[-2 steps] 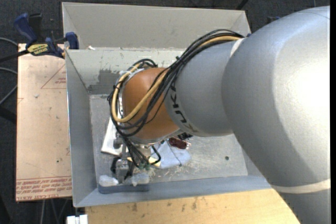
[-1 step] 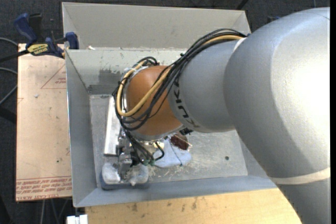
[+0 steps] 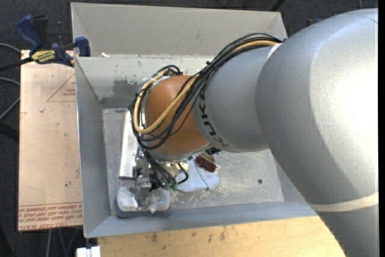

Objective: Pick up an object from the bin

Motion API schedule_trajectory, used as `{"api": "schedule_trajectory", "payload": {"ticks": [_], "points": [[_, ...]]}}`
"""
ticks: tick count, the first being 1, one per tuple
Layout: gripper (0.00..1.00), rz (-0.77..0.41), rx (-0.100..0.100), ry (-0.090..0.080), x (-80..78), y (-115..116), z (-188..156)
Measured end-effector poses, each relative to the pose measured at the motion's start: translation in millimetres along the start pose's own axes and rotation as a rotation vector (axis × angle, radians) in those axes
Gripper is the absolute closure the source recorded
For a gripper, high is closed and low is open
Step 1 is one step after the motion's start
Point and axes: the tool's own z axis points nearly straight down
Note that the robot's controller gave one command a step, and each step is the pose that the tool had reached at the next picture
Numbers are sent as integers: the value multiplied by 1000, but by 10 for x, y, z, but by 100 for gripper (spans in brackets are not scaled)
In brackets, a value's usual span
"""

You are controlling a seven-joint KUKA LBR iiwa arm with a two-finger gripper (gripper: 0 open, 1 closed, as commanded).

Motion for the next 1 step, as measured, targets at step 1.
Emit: {"api": "schedule_trajectory", "payload": {"ticks": [1], "points": [[100,2,8,10,89,-22,-497]]}}
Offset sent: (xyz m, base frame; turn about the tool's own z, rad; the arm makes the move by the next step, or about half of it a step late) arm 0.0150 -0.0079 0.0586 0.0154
